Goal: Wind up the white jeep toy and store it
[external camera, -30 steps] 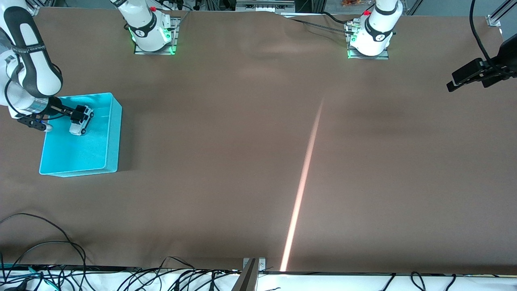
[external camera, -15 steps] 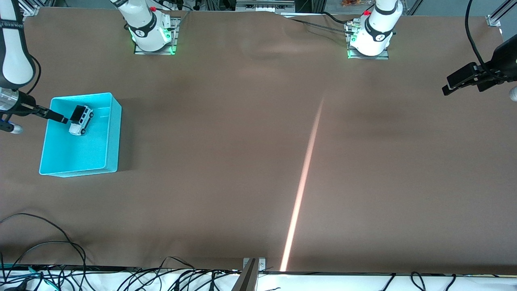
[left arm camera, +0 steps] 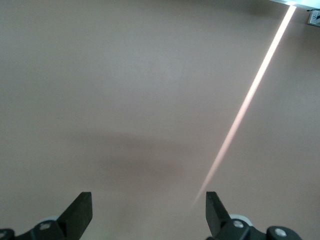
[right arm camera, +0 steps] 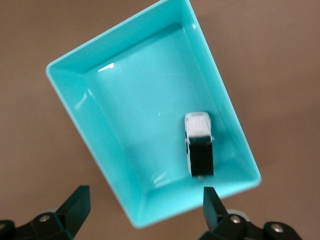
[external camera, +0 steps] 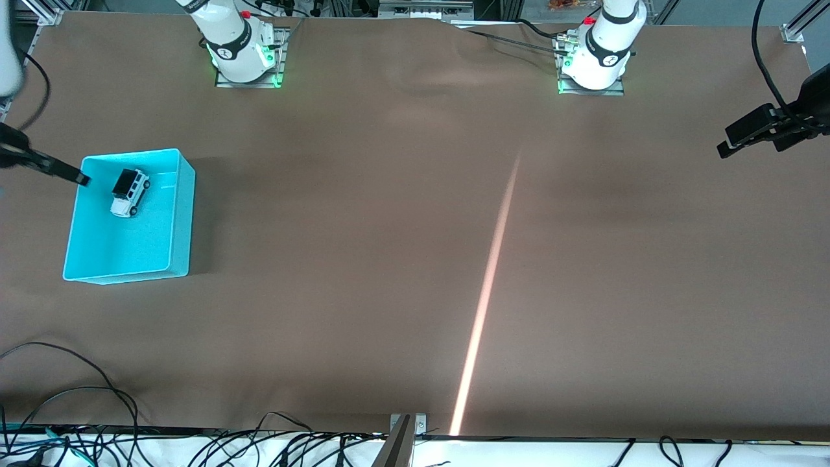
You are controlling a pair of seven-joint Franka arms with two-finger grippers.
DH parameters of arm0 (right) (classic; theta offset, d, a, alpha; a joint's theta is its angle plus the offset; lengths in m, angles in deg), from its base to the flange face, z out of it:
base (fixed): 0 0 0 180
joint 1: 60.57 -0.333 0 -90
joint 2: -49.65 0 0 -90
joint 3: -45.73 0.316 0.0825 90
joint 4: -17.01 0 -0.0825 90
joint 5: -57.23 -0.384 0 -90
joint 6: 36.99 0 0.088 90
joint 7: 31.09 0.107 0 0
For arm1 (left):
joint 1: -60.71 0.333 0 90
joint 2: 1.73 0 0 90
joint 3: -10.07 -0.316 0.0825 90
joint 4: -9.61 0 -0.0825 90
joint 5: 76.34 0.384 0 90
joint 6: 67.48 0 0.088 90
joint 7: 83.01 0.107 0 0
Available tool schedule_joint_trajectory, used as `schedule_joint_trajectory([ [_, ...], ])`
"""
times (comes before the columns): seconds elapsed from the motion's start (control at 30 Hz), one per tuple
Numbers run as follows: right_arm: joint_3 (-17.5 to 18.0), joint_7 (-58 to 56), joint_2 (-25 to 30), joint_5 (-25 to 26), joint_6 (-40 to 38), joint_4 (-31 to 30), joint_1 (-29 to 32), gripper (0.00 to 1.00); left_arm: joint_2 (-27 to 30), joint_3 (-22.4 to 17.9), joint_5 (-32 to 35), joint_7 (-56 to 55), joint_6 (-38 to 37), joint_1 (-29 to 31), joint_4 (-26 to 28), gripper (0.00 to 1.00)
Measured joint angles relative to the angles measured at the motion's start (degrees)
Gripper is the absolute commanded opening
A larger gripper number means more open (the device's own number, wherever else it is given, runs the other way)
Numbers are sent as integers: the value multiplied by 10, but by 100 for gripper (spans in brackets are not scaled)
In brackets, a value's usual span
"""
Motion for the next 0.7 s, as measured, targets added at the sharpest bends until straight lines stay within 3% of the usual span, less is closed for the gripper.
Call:
schedule_joint_trajectory([
  [0.13, -22, 7, 8, 0, -110, 97, -9, 100, 0, -5, 0, -3, 1, 0, 0, 100],
  [0.33, -18, 11, 7, 0, -156, 171, -25, 100, 0, -7, 0, -23, 1, 0, -1, 100],
  [0.7, 74, 76, -33, 6, -155, 233, -46, 100, 0, -8, 0, -31, 1, -2, -1, 100],
])
